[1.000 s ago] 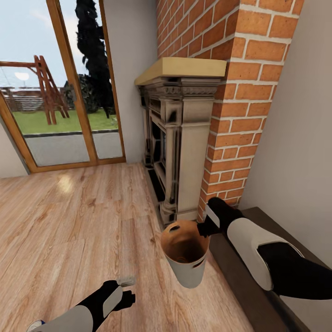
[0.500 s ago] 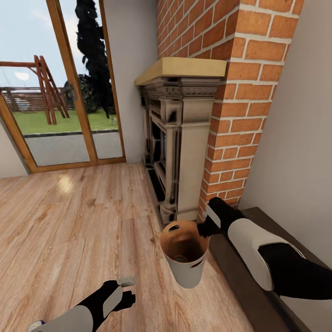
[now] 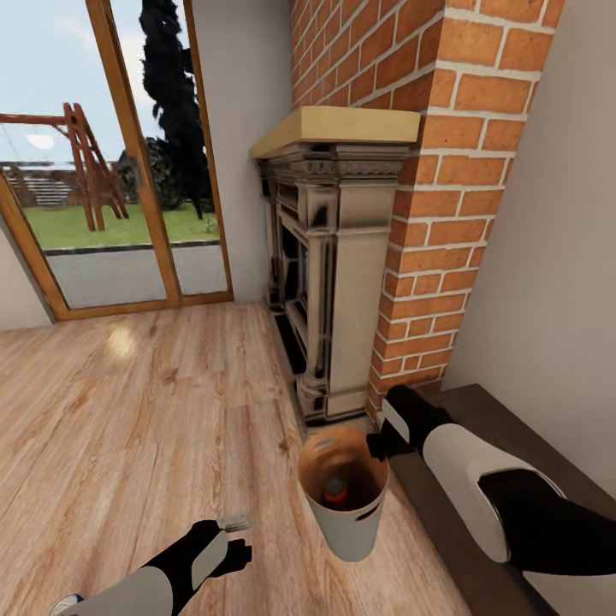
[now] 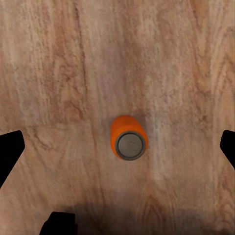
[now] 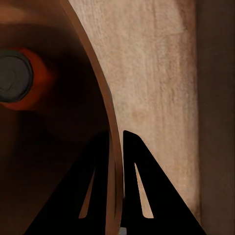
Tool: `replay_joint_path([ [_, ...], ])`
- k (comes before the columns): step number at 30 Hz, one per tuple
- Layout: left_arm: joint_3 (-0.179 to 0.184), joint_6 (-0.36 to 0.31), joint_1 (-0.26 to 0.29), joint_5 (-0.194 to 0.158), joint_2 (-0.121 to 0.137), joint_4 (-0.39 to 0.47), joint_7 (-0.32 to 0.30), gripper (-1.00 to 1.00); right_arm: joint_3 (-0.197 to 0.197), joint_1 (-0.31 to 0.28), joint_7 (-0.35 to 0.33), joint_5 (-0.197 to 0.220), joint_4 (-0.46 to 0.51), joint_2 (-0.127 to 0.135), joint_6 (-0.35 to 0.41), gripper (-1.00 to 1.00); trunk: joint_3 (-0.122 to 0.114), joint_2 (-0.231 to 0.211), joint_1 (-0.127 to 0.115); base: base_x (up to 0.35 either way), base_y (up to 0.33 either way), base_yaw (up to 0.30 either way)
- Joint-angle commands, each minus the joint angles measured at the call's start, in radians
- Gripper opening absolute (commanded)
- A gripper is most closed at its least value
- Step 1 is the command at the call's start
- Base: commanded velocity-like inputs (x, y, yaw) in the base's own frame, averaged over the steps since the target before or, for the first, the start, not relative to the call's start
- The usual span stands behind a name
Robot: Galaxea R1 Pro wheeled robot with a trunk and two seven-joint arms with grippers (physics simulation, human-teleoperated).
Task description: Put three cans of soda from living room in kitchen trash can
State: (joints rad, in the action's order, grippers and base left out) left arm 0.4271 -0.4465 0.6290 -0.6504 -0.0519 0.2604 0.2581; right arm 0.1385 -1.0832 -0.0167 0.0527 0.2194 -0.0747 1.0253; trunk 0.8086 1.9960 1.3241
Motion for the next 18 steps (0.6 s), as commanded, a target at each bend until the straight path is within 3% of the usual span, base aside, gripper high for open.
replay_joint_path([
  [1, 0.0, 0.0, 0.0, 0.0, 0.0, 0.0, 0.0, 1.0, -0.007, 0.0, -0.005, 0.017, 0.0, 0.0, -0.001, -1.0, 0.0, 0.0, 0.0, 0.0, 0.0, 0.0],
  [13, 0.001, -0.003, 0.0, -0.001, 0.0, 0.0, -0.002, 1.0, -0.003, 0.003, -0.008, 0.017, 0.01, -0.005, 0.005, -1.0, 0.0, 0.0, 0.0, 0.0, 0.0, 0.0],
  [18, 0.0, -0.005, 0.0, -0.001, 0.001, 0.0, -0.003, 1.0, -0.005, 0.001, -0.01, 0.018, 0.041, -0.013, 0.022, -1.0, -0.016, -0.035, -0.019, 0.0, 0.0, 0.0],
])
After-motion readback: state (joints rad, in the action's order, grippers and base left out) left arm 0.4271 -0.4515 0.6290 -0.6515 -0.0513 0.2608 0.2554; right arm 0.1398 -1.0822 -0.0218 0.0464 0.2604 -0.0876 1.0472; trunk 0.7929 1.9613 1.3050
